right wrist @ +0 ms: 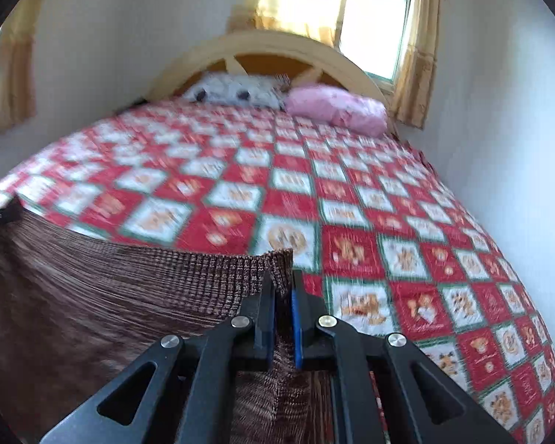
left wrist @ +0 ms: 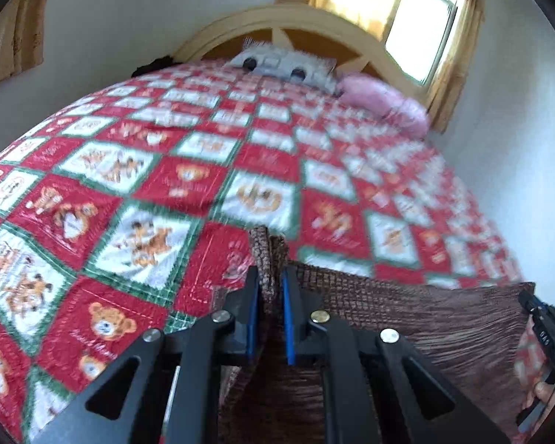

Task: Fold small clothes
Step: 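Grasp the folded edge with the left tool while the right tool grasps beside it, lifting, then lower the sweater bundle onto the quilt and open both tools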

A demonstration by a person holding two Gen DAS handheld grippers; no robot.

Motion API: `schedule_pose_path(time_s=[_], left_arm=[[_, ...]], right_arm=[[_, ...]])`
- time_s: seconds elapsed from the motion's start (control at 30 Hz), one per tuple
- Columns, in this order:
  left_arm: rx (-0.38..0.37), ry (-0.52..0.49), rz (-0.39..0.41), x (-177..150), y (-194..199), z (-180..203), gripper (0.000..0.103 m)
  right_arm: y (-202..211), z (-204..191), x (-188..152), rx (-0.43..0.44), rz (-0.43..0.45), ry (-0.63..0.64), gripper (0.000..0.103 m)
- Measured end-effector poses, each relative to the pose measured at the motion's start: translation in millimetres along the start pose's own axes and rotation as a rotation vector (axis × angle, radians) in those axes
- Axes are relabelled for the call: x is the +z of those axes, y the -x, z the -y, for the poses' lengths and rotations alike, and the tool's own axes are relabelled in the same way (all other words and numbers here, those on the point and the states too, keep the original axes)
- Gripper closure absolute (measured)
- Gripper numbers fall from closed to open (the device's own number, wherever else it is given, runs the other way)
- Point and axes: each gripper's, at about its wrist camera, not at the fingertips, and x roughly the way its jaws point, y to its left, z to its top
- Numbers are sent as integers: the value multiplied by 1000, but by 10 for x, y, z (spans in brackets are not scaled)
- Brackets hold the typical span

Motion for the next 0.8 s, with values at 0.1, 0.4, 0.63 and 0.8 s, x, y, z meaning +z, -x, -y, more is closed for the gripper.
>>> schedule_pose_path(time_s=[0.1,0.4,0.63,0.8], left_arm=[[43,-13,-86,-144,-304,-13,89],[41,28,-78,-139,-256,-74,79],[21,25,-88,-74,111,-184,63],[49,-54,-23,-342,776,-164,36]], right_arm=[[-328,-6,-197,-18,-103,-6,96],[-421,-46,-218,-46,-167,40,89],[476,592,-151,-15,92,-239,82],[1184,800,-581,18,42,-228,82]])
